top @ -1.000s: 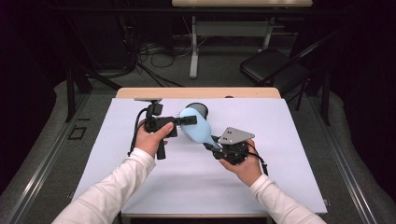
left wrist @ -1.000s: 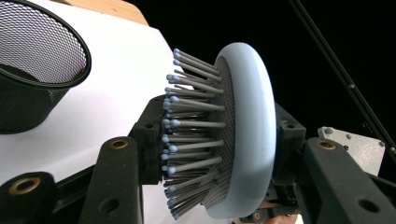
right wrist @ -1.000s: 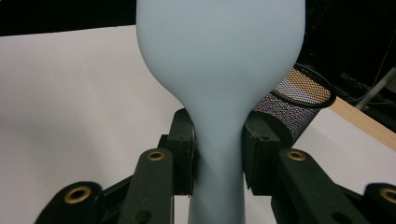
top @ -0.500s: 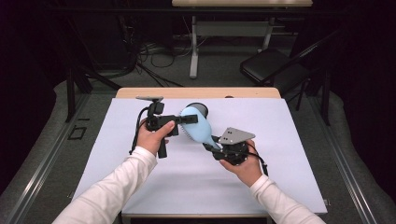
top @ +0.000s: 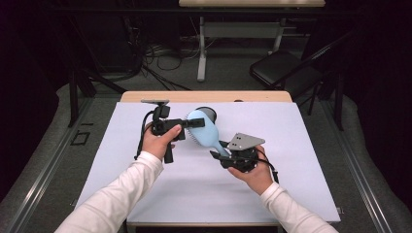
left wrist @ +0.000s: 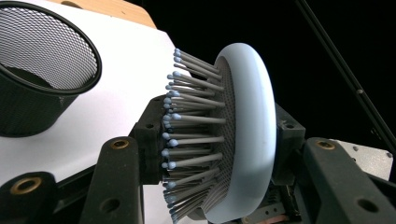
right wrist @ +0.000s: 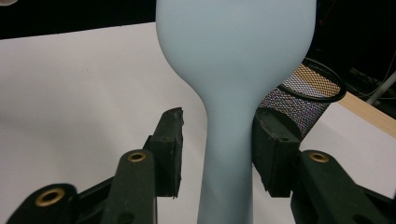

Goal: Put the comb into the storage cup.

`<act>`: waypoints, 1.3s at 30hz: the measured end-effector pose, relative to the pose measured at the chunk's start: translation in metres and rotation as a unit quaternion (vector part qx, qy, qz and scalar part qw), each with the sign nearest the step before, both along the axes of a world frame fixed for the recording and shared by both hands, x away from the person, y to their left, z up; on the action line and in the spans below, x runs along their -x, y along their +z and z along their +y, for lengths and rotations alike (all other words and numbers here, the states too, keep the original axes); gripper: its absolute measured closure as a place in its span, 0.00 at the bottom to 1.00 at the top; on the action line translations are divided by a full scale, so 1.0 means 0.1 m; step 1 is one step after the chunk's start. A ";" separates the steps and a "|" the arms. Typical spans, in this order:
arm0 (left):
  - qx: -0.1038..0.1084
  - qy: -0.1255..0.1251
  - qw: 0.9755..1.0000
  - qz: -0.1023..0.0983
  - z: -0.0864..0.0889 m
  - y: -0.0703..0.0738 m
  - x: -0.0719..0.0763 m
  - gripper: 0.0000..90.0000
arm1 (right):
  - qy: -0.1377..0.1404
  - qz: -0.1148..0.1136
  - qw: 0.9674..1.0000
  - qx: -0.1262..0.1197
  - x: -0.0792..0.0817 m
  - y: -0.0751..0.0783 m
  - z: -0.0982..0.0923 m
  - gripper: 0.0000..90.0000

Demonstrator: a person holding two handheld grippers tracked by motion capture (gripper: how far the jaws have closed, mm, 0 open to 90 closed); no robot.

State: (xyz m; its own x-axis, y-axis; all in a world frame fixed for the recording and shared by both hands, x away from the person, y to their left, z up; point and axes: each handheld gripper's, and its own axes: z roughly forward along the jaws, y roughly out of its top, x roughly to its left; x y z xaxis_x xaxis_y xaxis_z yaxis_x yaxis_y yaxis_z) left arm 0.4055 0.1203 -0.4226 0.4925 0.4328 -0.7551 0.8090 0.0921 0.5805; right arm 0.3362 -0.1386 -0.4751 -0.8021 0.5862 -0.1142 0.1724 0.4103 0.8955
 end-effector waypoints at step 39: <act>-0.030 0.041 0.997 -0.056 0.17 0.11 -0.10 0.57 | -0.039 0.005 0.999 -0.013 0.03 0.00 -0.10 0.39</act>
State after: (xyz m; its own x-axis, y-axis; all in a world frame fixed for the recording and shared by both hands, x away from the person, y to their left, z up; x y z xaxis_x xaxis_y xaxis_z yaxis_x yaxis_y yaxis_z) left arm 0.4158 0.1373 -0.4116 0.5330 0.5175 -0.6694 0.7304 0.1179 0.6727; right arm 0.3328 -0.1489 -0.4751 -0.7553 0.6490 -0.0912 0.2107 0.3722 0.9039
